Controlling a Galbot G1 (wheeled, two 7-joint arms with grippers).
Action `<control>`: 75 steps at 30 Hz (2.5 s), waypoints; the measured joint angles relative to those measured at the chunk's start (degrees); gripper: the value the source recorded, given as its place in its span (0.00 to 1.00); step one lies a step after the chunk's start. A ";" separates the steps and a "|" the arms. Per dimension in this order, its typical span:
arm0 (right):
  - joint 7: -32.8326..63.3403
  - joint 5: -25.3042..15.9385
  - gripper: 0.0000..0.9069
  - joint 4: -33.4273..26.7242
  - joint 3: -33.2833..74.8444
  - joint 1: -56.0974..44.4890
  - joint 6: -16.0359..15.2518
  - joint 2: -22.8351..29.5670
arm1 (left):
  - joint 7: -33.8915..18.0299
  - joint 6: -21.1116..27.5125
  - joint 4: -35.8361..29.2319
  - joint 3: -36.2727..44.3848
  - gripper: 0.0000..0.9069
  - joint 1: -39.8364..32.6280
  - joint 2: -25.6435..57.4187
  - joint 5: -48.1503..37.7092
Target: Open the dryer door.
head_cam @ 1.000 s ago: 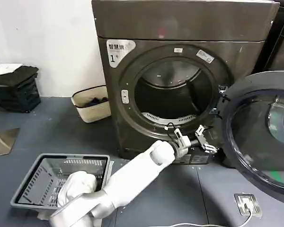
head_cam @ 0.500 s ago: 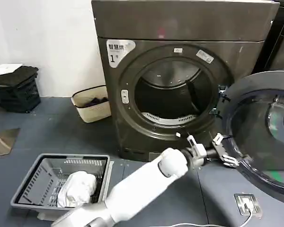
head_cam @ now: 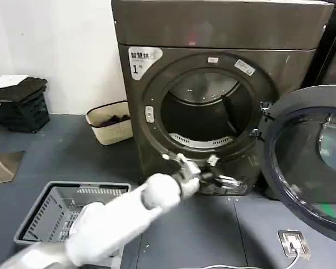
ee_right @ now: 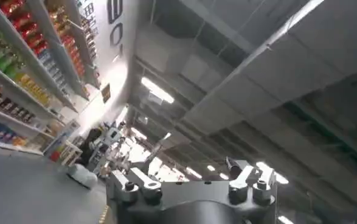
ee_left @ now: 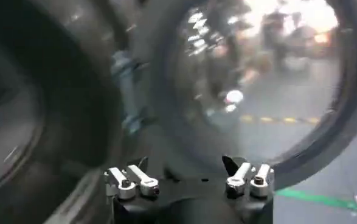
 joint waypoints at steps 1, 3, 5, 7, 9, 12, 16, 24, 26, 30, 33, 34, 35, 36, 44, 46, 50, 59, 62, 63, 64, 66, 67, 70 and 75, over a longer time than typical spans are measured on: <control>-0.08 0.00 1.00 -0.01 -0.14 0.00 -0.02 -0.06 | -1.24 0.81 -0.70 -0.10 1.00 -0.30 1.63 -2.56; -0.23 0.00 1.00 -0.01 -0.36 0.07 -0.14 -0.21 | -3.72 1.88 -1.91 -0.49 1.00 -0.36 4.38 -6.61; -0.55 0.02 1.00 0.03 -0.66 0.23 -0.34 -0.35 | -6.21 3.45 -2.94 -1.04 1.00 -0.18 7.12 -10.36; -0.89 0.09 1.00 0.07 -0.80 0.26 -0.38 -0.53 | -8.68 4.78 -3.92 -1.79 1.00 0.32 9.54 -14.05; -1.16 0.19 1.00 -0.02 -0.93 0.21 -0.40 -0.81 | -10.87 5.95 -4.58 -2.69 1.00 0.64 12.01 -17.28; -1.62 1.13 1.00 -0.42 -0.97 -0.08 -0.58 -1.20 | -13.76 7.59 -5.25 -3.75 1.00 0.93 15.65 -21.84; -2.27 3.09 1.00 -0.57 -1.46 -0.61 -2.61 -1.52 | -17.67 11.14 -5.60 -4.63 1.00 0.95 20.28 -27.19; -3.81 10.86 1.00 0.17 -2.88 -1.25 -7.10 -1.18 | -29.23 17.31 -4.76 -4.61 1.00 -0.68 27.85 -40.68; -4.17 12.56 1.00 -0.11 -3.21 -1.54 -7.26 -1.26 | -31.79 18.72 -4.47 -5.06 1.00 -0.59 29.16 -43.86; -4.55 15.35 1.00 -0.39 -3.57 -1.76 -7.31 -1.38 | -37.29 21.02 -3.35 -6.54 1.00 0.33 31.68 -49.60; -4.24 17.73 1.00 -0.49 -4.14 -1.74 -6.92 -1.31 | -40.20 21.02 -2.88 -8.12 1.00 1.36 33.29 -53.22; -4.23 18.57 1.00 -0.49 -4.23 -1.69 -7.01 -1.25 | -40.87 21.00 -2.83 -8.53 1.00 1.73 33.79 -54.36; -4.23 19.46 1.00 -0.45 -4.35 -1.61 -7.10 -1.17 | -42.08 21.01 -2.77 -8.99 1.00 2.16 34.30 -56.14; -4.20 20.14 1.00 -0.41 -4.42 -1.53 -7.14 -1.09 | -43.23 21.00 -2.64 -9.40 1.00 2.58 34.78 -57.78; -3.89 23.15 1.00 -0.67 -4.74 -0.82 -6.60 -0.61 | -50.60 21.00 -1.87 -11.90 1.00 5.06 38.08 -67.79; -3.92 23.22 1.00 -0.77 -4.76 -0.69 -6.42 -0.56 | -51.19 20.99 -2.12 -12.42 1.00 5.20 38.77 -69.48; -4.10 23.03 1.00 -0.91 -4.92 -0.56 -5.82 -0.48 | -52.45 20.98 -3.38 -14.42 1.00 6.68 40.68 -73.49; -4.61 23.21 1.00 -0.80 -5.65 -0.20 -4.99 -0.43 | -54.08 20.98 -5.37 -19.69 1.00 11.38 44.74 -78.82; -4.67 23.13 1.00 -0.79 -5.68 -0.29 -4.57 -0.35 | -54.98 20.98 -5.80 -21.02 1.00 12.72 45.76 -80.98; -4.72 23.10 1.00 -0.82 -5.69 -0.35 -4.45 -0.33 | -55.13 20.98 -5.88 -21.32 1.00 13.03 45.96 -81.29; -4.74 23.10 1.00 -0.84 -5.69 -0.38 -4.38 -0.29 | -55.22 20.98 -6.00 -21.64 1.00 13.41 46.16 -81.49; -4.82 23.06 1.00 -0.87 -5.78 -0.44 -4.10 -0.18 | -55.40 20.98 -6.09 -21.95 1.00 13.90 46.36 -81.85; -4.84 23.05 1.00 -0.88 -5.83 -0.43 -3.96 -0.11 | -55.49 20.98 -6.10 -22.04 1.00 14.12 46.48 -81.95; -4.87 23.02 1.00 -0.89 -5.95 -0.43 -3.74 0.02 | -56.06 20.98 -6.25 -22.22 1.00 14.48 46.80 -83.13; -4.90 22.99 1.00 -0.97 -6.28 -0.28 -3.30 0.16 | -56.72 20.98 -6.81 -22.79 1.00 15.53 47.33 -84.88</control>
